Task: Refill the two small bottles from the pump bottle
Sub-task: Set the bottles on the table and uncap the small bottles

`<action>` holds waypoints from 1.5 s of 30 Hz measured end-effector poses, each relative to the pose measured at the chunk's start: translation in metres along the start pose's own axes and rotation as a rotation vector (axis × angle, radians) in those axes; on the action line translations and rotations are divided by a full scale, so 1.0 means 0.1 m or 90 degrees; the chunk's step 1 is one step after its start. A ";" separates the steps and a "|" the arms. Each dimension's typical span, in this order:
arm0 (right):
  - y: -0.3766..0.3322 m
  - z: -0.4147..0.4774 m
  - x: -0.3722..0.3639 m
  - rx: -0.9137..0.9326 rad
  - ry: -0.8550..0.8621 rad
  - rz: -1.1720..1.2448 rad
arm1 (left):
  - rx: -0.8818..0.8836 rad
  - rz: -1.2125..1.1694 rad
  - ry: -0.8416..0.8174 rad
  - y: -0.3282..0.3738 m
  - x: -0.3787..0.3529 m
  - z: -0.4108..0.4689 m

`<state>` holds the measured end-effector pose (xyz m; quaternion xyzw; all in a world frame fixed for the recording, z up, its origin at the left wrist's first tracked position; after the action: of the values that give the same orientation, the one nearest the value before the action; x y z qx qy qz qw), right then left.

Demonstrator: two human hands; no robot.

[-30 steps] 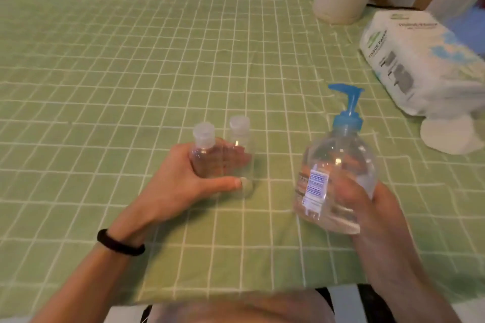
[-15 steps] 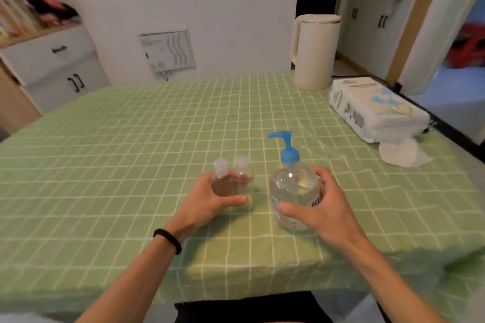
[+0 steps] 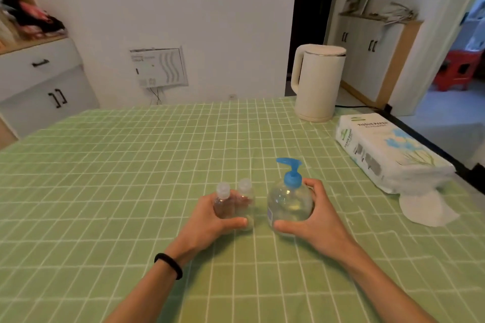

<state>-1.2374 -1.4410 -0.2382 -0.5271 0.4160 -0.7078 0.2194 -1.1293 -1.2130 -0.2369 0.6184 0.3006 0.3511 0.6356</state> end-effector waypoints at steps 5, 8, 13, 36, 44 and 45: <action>0.03 0.52 -0.02 0.010 -0.024 0.005 | 0.002 0.002 -0.009 -0.03 0.10 0.43; 0.04 0.73 -0.03 0.011 -0.038 0.010 | 0.005 0.003 -0.008 -0.04 0.16 0.65; 0.07 0.95 -0.07 0.010 -0.046 0.019 | 0.002 -0.008 -0.005 -0.06 0.19 0.85; -0.05 0.47 0.15 -0.023 -0.010 0.028 | 0.016 -0.011 0.047 -0.04 0.24 0.57; -0.19 0.06 0.26 -0.082 0.070 0.034 | -0.016 -0.053 0.102 -0.14 0.33 0.32; -0.21 0.02 0.26 -0.087 0.079 0.029 | -0.022 -0.062 0.107 -0.14 0.34 0.26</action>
<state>-1.2419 -1.4493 -0.2063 -0.4863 0.4882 -0.7038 0.1726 -1.0875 -1.2002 -0.2479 0.5605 0.3764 0.3753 0.6351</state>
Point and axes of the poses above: each hand's wrist, its own z-axis towards the middle knuckle, its own x-axis out of the back of the hand, y = z × x, the point moved 5 cm from there along z, towards the middle knuckle, and after that the axes turned 12 degrees about -z, right-handed, at the moved point
